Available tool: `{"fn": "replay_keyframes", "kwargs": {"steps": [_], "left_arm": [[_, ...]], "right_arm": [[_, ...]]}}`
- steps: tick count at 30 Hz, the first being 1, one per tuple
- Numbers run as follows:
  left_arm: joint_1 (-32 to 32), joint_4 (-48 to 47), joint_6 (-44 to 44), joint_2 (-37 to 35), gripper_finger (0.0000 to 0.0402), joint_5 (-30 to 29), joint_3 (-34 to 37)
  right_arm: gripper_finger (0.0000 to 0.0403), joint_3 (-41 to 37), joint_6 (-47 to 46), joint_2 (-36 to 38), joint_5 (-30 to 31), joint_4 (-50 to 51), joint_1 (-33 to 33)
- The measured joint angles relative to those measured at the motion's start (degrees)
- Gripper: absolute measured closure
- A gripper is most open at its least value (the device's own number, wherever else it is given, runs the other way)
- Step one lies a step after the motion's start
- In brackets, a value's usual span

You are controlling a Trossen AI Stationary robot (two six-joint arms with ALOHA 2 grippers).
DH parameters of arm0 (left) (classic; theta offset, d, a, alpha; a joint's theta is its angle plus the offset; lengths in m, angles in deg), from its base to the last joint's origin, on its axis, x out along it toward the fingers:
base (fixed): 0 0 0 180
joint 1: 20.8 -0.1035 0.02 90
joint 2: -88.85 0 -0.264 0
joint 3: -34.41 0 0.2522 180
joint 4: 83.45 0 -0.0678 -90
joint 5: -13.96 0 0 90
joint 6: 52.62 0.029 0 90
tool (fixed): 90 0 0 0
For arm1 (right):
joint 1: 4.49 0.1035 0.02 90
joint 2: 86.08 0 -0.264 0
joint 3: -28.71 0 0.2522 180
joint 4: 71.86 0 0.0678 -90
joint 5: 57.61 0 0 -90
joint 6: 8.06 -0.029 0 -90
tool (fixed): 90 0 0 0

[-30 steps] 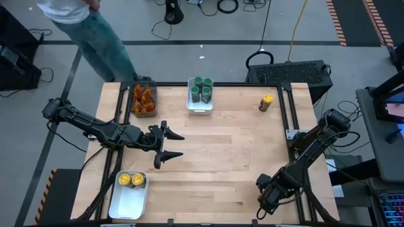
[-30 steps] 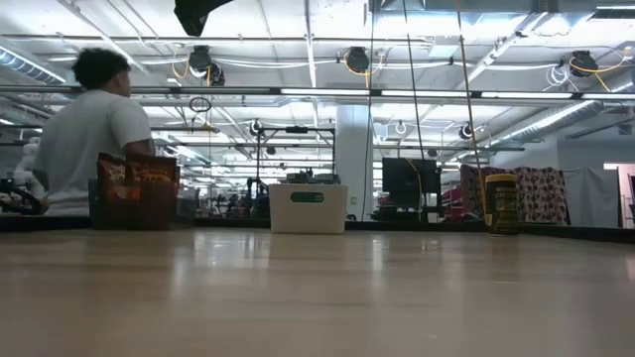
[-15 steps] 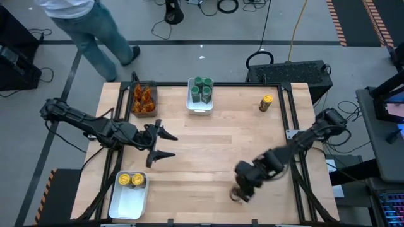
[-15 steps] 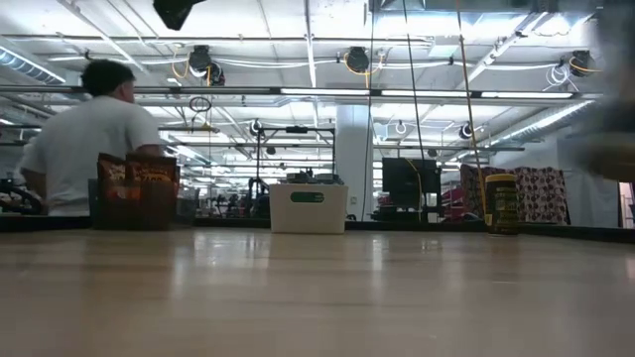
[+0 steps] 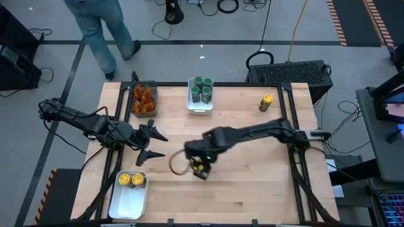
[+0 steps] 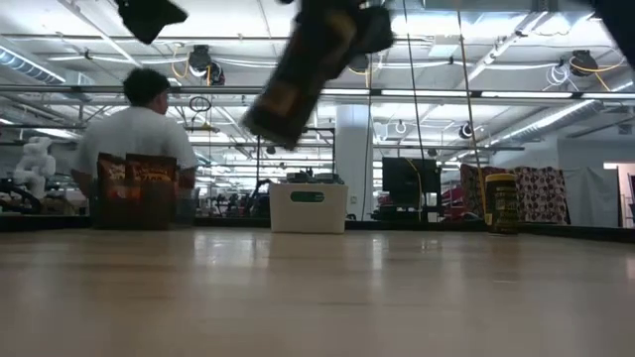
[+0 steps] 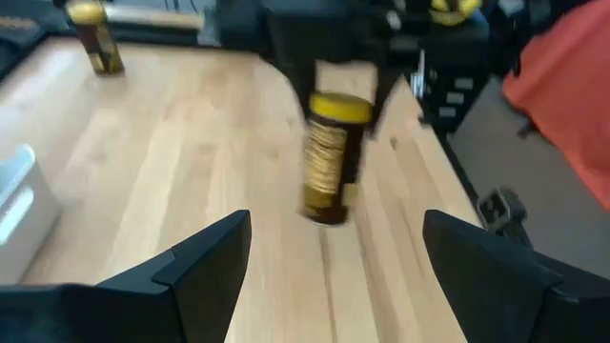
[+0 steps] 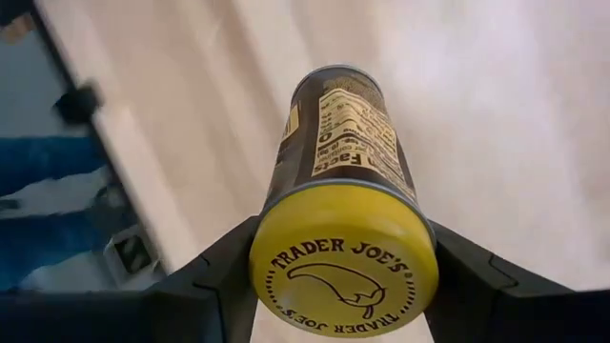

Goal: Sort spices by type
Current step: Put the bottom yellow seasoning bottle into the bottom white bin

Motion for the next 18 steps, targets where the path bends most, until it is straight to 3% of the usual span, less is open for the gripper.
{"fn": "replay_keyframes", "kwargs": {"steps": [2, 7, 12, 18], "left_arm": [[0.01, -2.31, -0.02, -0.25, 0.0087, 1.15, 0.00], [0.28, -4.63, 0.02, -0.72, 0.0087, 2.60, 0.00], [0.44, -5.05, 1.36, -1.03, 0.0087, 2.60, 0.00], [0.44, -5.00, 2.69, -1.07, 0.0087, 2.60, 0.00]], "right_arm": [[0.0196, 6.63, 2.58, -4.71, 0.90, 3.35, -1.56], [0.0195, -0.58, 3.23, -5.46, -0.77, -0.43, -3.60], [0.0194, -1.43, 2.90, -5.70, 3.16, -0.89, -3.37], [0.0193, -1.44, 0.69, -5.73, -1.02, 0.68, -3.37]]}}
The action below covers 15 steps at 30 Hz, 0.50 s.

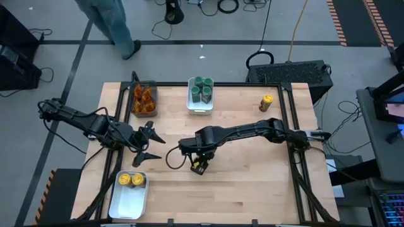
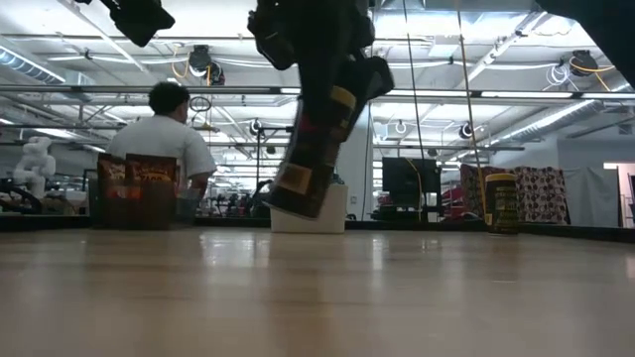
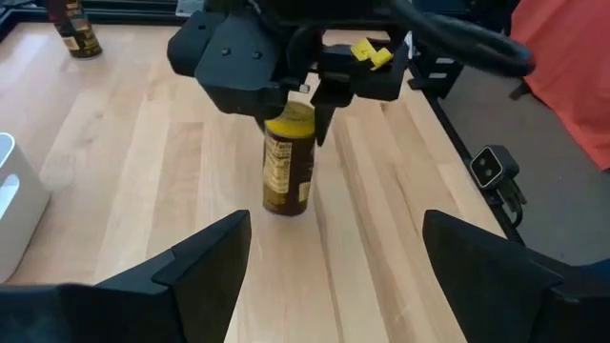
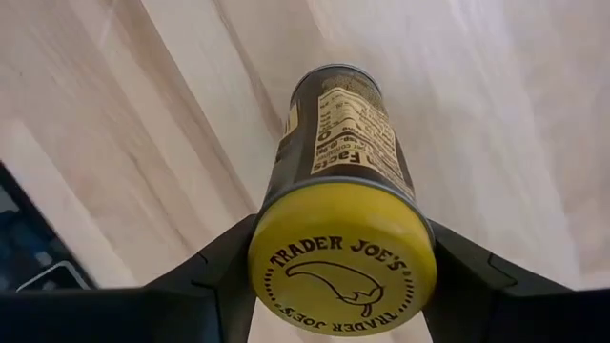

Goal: Sort spices by type
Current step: Put the bottom yellow seasoning bottle into the bottom white bin

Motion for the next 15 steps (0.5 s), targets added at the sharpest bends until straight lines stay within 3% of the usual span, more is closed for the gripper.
{"fn": "replay_keyframes", "kwargs": {"steps": [15], "left_arm": [[0.00, 0.24, -0.07, 0.00, 0.0087, -0.12, 0.00]], "right_arm": [[0.0193, -0.02, -0.80, 0.00, -1.92, 2.82, -0.57]]}}
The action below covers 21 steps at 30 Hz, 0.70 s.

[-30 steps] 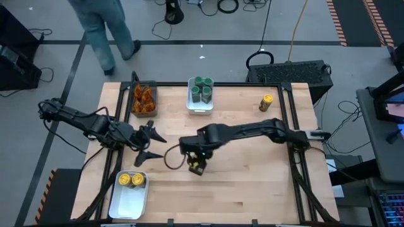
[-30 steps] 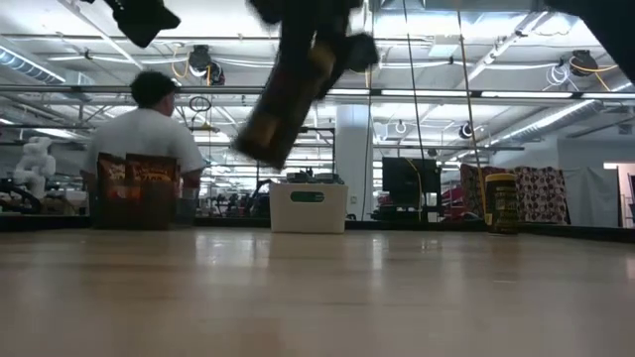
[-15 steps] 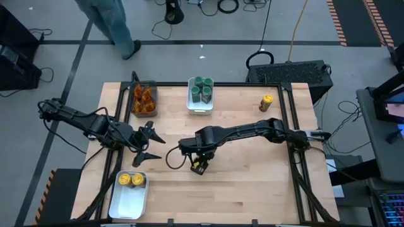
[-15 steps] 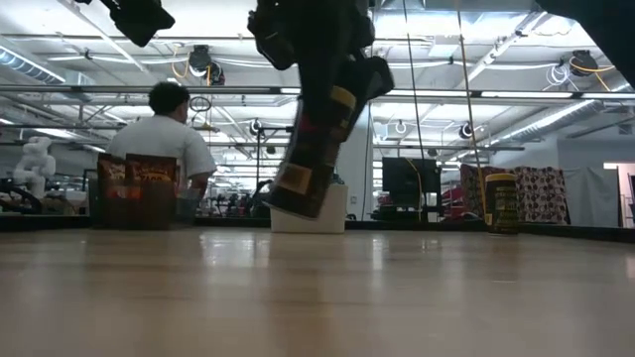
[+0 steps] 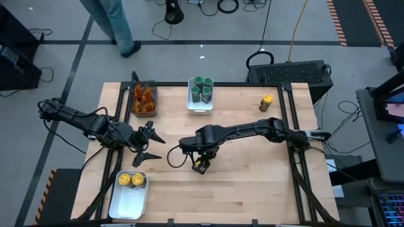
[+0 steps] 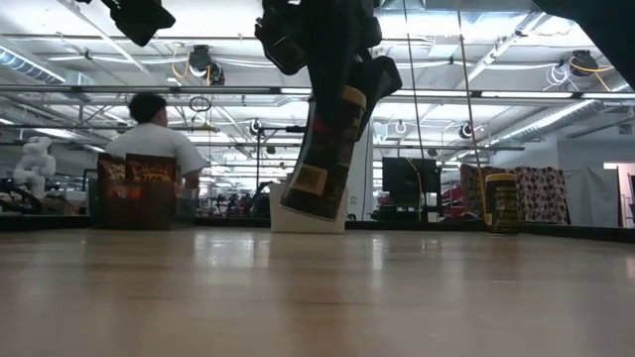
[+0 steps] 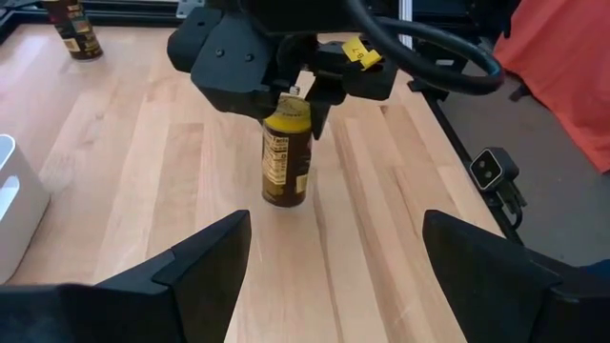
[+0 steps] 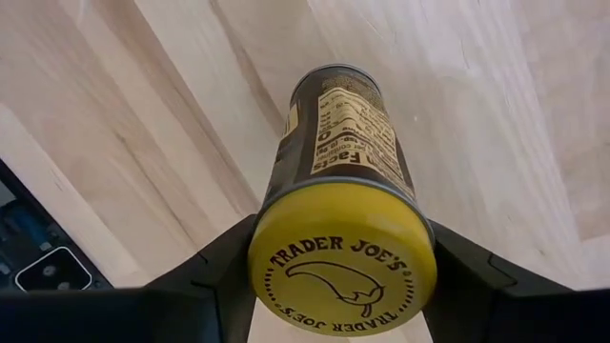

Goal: Sort spices by type
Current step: Put the bottom yellow seasoning bottle into the bottom white bin

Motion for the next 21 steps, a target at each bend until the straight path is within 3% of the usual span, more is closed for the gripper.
{"fn": "replay_keyframes", "kwargs": {"steps": [21], "left_arm": [[0.00, -0.02, -1.55, 0.00, 0.0087, -0.14, 0.00]], "right_arm": [[0.0191, -0.04, 1.48, -0.92, 0.09, 1.83, 0.00]]}}
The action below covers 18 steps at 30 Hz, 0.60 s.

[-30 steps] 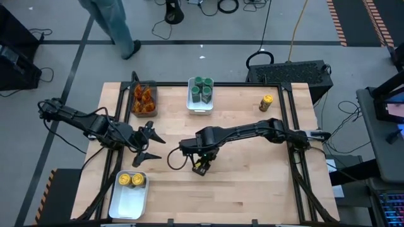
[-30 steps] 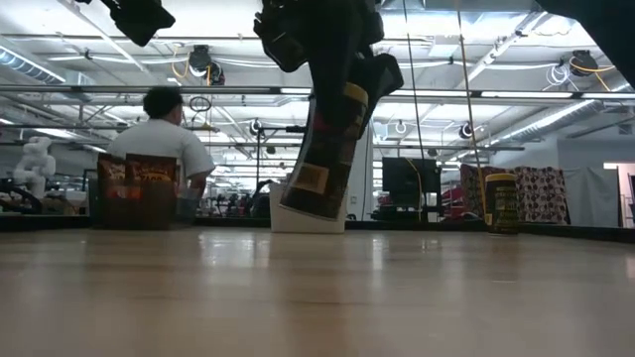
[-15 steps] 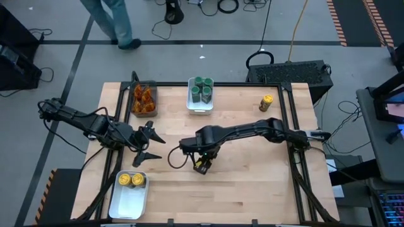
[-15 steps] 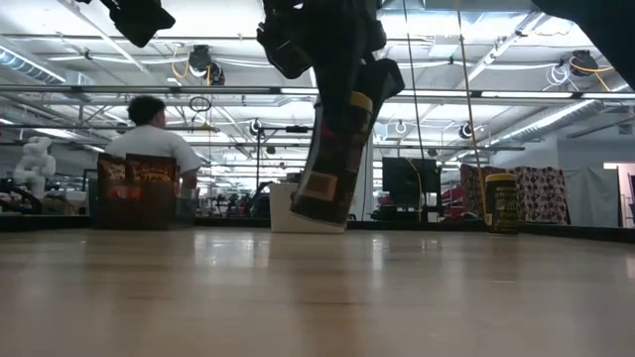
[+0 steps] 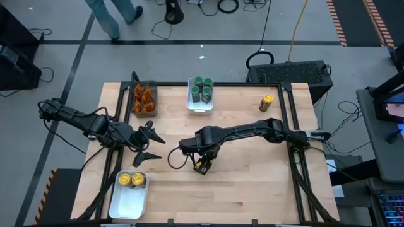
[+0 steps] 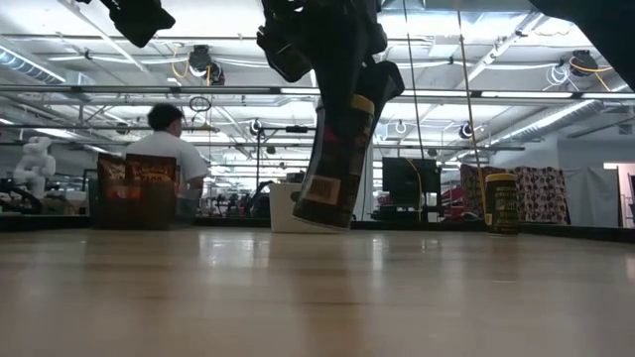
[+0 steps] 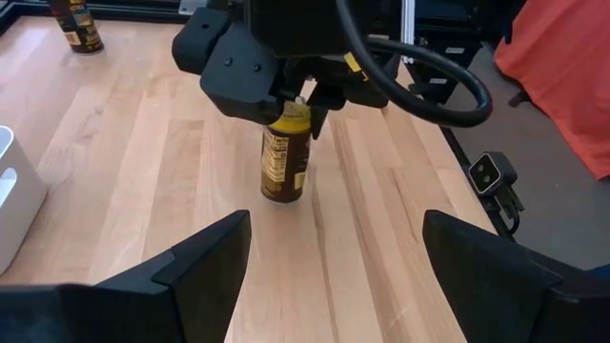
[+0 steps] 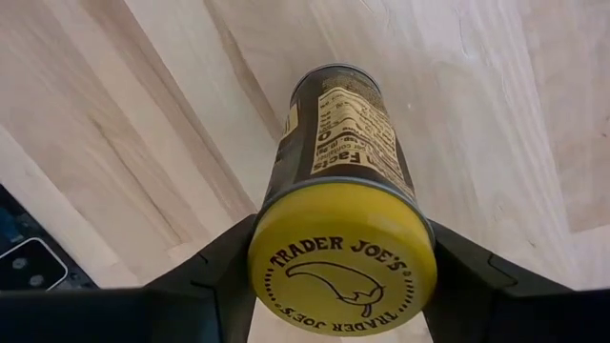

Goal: Sort spices by type
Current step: Put the bottom yellow seasoning bottle into the bottom white bin

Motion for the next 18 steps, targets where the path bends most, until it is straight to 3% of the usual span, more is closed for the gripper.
{"fn": "replay_keyframes", "kwargs": {"steps": [10, 18], "left_arm": [[0.00, -0.02, 0.02, 0.00, 0.0087, 0.00, 0.00], [0.00, 0.00, 0.00, 0.00, 0.0087, 0.00, 0.00]], "right_arm": [[0.0135, 0.00, -0.26, 0.02, -0.42, -0.02, -0.25], [0.0133, 0.00, -0.16, 0.08, -0.40, 0.08, -0.37]]}}
